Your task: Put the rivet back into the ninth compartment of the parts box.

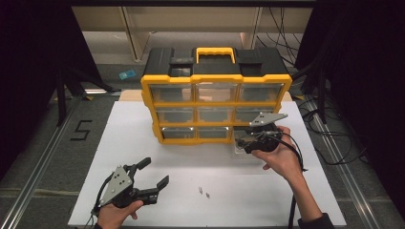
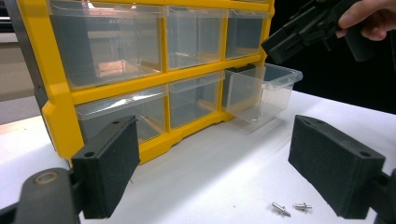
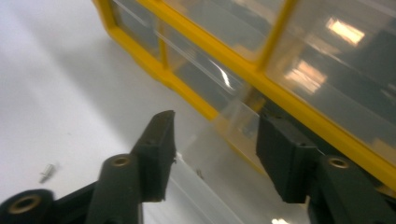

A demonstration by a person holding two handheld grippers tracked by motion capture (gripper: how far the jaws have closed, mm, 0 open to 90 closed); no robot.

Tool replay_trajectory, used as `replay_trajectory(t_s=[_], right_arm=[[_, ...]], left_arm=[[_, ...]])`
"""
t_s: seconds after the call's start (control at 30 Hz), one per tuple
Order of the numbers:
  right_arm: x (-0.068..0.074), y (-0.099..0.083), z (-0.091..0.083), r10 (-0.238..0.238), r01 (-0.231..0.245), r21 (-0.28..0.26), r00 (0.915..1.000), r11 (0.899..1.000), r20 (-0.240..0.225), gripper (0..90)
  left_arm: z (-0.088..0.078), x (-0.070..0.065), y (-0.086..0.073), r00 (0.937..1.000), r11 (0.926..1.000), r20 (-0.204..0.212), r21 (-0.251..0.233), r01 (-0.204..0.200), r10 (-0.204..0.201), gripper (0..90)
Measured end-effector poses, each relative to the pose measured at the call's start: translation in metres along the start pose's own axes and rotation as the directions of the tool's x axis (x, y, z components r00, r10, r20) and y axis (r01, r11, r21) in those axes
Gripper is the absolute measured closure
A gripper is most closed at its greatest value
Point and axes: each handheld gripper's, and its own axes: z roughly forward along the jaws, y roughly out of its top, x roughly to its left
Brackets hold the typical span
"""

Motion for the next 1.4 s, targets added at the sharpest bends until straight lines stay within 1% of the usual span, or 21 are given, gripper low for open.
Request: replay_trajectory(t_s=[0.1, 0.13, 0.37, 0.4, 0.43, 0.47, 0.67, 0.73, 0.77, 0.93, 0.97, 1.0, 1.03, 1.1, 1.17, 1.2, 1.23, 1.27, 1.3, 1.33, 1.4], right_arm=[[0.006, 0.004, -0.001, -0.012, 0.012, -0.008, 0.9998, 1.0, -0.014, 42.9], [0.014, 0.007, -0.001, -0.047, 0.047, -0.022, 0.9985, 0.999, -0.029, 40.0], [0.038, 0.014, 0.0, -0.113, 0.11, -0.041, 0.9903, 0.993, -0.08, 33.7], [0.047, 0.014, 0.002, -0.135, 0.133, -0.02, 0.9857, 0.991, -0.101, 32.0], [0.047, 0.014, 0.002, -0.135, 0.133, -0.02, 0.9857, 0.991, -0.101, 32.0], [0.057, 0.014, 0.005, -0.159, 0.161, 0.005, 0.9784, 0.987, -0.133, 32.6], [0.076, 0.01, 0.019, -0.198, 0.213, 0.07, 0.9633, 0.974, -0.181, 32.5], [0.084, 0.005, 0.026, -0.216, 0.241, 0.113, 0.9556, 0.964, -0.201, 32.5], [0.084, 0.005, 0.026, -0.216, 0.241, 0.113, 0.9556, 0.964, -0.201, 32.5], [0.096, -0.003, 0.04, -0.256, 0.3, 0.167, 0.9359, 0.939, -0.242, 33.8], [0.096, -0.003, 0.04, -0.256, 0.3, 0.167, 0.9359, 0.939, -0.242, 33.8], [0.1, -0.005, 0.044, -0.262, 0.317, 0.193, 0.9283, 0.929, -0.264, 34.2], [0.1, -0.005, 0.044, -0.262, 0.317, 0.193, 0.9283, 0.929, -0.264, 34.9], [0.104, -0.008, 0.049, -0.267, 0.332, 0.211, 0.9205, 0.919, -0.285, 35.7], [0.108, -0.011, 0.053, -0.265, 0.336, 0.229, 0.9188, 0.914, -0.292, 36.1], [0.112, -0.015, 0.059, -0.256, 0.339, 0.258, 0.9167, 0.905, -0.307, 36.7], [0.112, -0.015, 0.059, -0.256, 0.339, 0.258, 0.9167, 0.905, -0.307, 36.7], [0.115, -0.018, 0.063, -0.256, 0.347, 0.278, 0.914, 0.896, -0.315, 37.2], [0.115, -0.018, 0.063, -0.256, 0.347, 0.278, 0.914, 0.896, -0.315, 37.2], [0.118, -0.021, 0.068, -0.263, 0.358, 0.301, 0.9125, 0.884, -0.313, 37.4], [0.119, -0.023, 0.07, -0.263, 0.359, 0.31, 0.9131, 0.88, -0.312, 37.4]], left_arm=[[0.0, 0.0, 0.0, 1.0, 1.0, 0.0, -0.001, 0.001, -0.001, 16.0], [0.0, 0.0, 0.0, 1.0, 1.0, -0.001, 0.0, 0.002, -0.002, 16.0], [-0.001, 0.0, 0.0, 1.0, 1.0, -0.001, -0.002, 0.001, -0.001, 16.0], [-0.001, 0.0, 0.0, 1.0, 1.0, 0.0, -0.002, 0.001, -0.001, 16.0], [-0.001, 0.0, 0.0, 1.0, 1.0, -0.001, -0.002, 0.001, -0.001, 16.0], [-0.001, 0.0, 0.0, 1.0, 1.0, -0.001, -0.002, 0.0, 0.0, 16.0], [-0.001, 0.0, 0.001, 1.0, 1.0, -0.001, -0.003, -0.003, 0.003, 16.0], [-0.001, 0.0, 0.001, 1.0, 1.0, -0.001, -0.003, -0.001, 0.001, 16.0], [-0.001, 0.0, 0.001, 1.0, 1.0, -0.001, -0.004, -0.002, 0.002, 16.0], [-0.001, 0.0, 0.001, 1.0, 1.0, -0.001, -0.004, -0.001, 0.001, 16.0], [-0.001, 0.0, 0.001, 1.0, 1.0, -0.001, -0.003, -0.002, 0.001, 16.0], [-0.001, 0.0, 0.001, 1.0, 1.0, -0.001, -0.004, -0.002, 0.002, 16.0], [-0.001, 0.0, 0.001, 1.0, 1.0, -0.001, -0.004, -0.001, 0.001, 16.0], [-0.001, 0.0, 0.001, 1.0, 1.0, -0.001, -0.004, -0.002, 0.002, 16.0], [-0.001, 0.0, 0.001, 1.0, 1.0, -0.001, -0.004, -0.002, 0.002, 16.0], [-0.001, 0.0, 0.001, 1.0, 1.0, -0.001, -0.004, -0.002, 0.002, 16.0], [-0.001, 0.0, 0.001, 1.0, 1.0, -0.001, -0.004, -0.001, 0.001, 16.0], [-0.001, 0.0, 0.001, 1.0, 1.0, 0.0, -0.004, -0.002, 0.002, 16.0], [-0.001, 0.0, 0.001, 1.0, 1.0, 0.0, -0.004, -0.002, 0.002, 16.0], [-0.001, 0.0, 0.001, 1.0, 1.0, 0.0, -0.004, -0.002, 0.002, 16.0], [-0.001, 0.0, 0.0, 1.0, 1.0, -0.001, -0.004, -0.002, 0.002, 16.0]])
